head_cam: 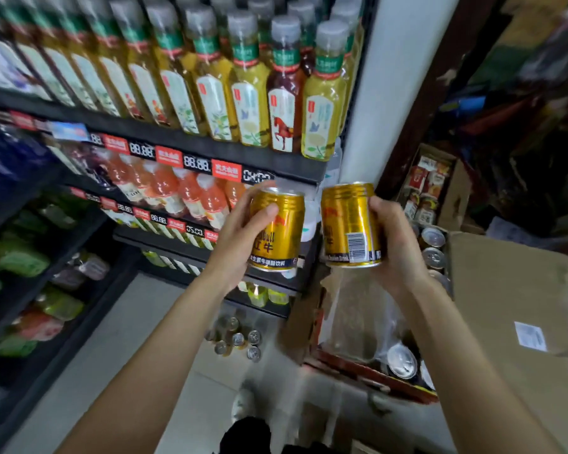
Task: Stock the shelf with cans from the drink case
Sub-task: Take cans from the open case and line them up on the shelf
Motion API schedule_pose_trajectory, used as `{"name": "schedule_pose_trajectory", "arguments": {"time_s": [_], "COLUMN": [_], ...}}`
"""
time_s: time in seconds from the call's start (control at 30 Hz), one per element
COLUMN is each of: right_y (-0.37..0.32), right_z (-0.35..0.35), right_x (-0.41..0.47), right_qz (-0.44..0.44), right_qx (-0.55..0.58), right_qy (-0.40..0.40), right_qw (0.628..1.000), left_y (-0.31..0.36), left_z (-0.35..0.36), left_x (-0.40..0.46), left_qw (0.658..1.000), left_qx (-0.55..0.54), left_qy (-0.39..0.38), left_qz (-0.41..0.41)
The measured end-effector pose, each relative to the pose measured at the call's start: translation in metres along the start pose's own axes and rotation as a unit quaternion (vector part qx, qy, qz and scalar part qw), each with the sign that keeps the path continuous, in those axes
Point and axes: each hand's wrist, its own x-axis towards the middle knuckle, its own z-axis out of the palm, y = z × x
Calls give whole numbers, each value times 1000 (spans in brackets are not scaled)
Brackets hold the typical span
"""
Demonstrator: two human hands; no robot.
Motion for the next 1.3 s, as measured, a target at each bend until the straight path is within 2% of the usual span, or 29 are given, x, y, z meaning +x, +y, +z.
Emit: {"name": "schedule_pose_trajectory", "arguments": {"time_s": [0.13,0.23,0.43,0.7,0.87,0.97,1.07,1.2,1.3], "right_y": [-20,-32,-54,-112,-160,-192,-225,-262,-288], "right_z": [51,94,184,271,294,301,298,278,263], "right_x": [6,17,37,56,72,87,104,132,154], "right_qz": [-52,-113,-200,-302,-350,-384,-408,-400,-393], "right_qx": [-72,-132,-164,-219,-244,-244,-248,-286,-328], "right_qy": [-51,-59,0,-2,-4,23,49,72,90], "right_qw": [995,983,966,928,904,890,877,868,854], "left_y": [39,66,124,210,261,286,304,322,326], "left_z": [-36,-71,-141,-207,-213,-210,-200,-178,-161], "left_x": [-4,2,23,56,82,107,139,179,199], "left_qw": [998,994,983,951,930,924,925,927,915], "left_qx": [20,38,84,128,147,150,163,188,237], "left_qy": [30,47,42,5,-1,1,19,-12,-16], "left_qz": [51,91,160,282,336,351,344,325,328]}}
